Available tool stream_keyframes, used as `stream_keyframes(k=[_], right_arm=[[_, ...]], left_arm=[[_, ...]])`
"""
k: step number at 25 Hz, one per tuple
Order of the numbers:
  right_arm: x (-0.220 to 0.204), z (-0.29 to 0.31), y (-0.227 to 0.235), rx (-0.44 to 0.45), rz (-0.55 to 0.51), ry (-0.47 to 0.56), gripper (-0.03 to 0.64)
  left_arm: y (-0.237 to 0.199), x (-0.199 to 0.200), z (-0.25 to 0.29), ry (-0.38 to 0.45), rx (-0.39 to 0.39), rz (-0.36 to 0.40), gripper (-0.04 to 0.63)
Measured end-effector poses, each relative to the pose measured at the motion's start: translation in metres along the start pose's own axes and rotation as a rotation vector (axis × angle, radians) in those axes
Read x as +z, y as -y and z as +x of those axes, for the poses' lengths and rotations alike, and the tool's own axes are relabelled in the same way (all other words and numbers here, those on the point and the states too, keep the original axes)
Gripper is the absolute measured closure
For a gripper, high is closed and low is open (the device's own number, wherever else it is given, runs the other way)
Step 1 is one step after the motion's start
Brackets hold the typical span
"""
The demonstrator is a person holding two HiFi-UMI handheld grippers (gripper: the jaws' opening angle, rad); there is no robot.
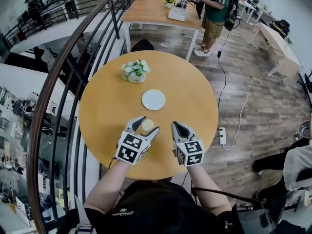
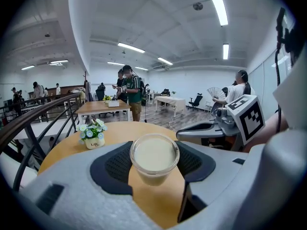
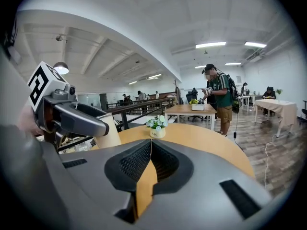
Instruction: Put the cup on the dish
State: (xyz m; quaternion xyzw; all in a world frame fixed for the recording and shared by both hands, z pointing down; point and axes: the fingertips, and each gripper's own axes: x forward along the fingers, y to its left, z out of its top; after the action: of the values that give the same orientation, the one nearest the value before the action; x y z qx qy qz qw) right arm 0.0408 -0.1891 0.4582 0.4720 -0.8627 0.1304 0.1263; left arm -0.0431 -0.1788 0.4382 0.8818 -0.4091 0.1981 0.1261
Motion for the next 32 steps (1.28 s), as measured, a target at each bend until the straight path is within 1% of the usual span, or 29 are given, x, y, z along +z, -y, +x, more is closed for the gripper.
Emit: stream_keyframes(k=[4, 8, 13, 16, 22, 27, 32], right_arm=[[-0.028, 0.006, 0.013, -0.014, 0.031, -0.044, 0.612], [-0.062, 0.003, 0.016, -0.009, 0.06, -0.116, 0.612], [-0.106, 0.012, 0.026, -0.002, 0.083, -0.193, 0.612], [-0.124, 0.016, 0.03, -0.002, 0.093, -0.224, 0.612], [-0.138, 0.025, 0.04, 0.0, 0.092, -0.253, 0.613], [-0.14, 0.032, 0.053, -0.003, 0.078, -0.267, 0.612], [-0.138, 0.046, 0.066, -0.004, 0.046, -0.272, 0.614]], left_arm=[[-0.003, -0.018, 0.018, -0.04, -0.005, -0.003, 0.322], [0.0, -0.046, 0.028, -0.097, -0.026, -0.056, 0.322], [-0.003, -0.077, 0.052, -0.147, -0.028, -0.086, 0.322], [-0.004, -0.093, 0.064, -0.174, -0.036, -0.101, 0.322], [-0.006, -0.106, 0.082, -0.202, -0.048, -0.111, 0.322], [-0.015, -0.101, 0.098, -0.189, -0.04, -0.132, 0.322], [-0.036, -0.095, 0.118, -0.186, -0.019, -0.134, 0.322]])
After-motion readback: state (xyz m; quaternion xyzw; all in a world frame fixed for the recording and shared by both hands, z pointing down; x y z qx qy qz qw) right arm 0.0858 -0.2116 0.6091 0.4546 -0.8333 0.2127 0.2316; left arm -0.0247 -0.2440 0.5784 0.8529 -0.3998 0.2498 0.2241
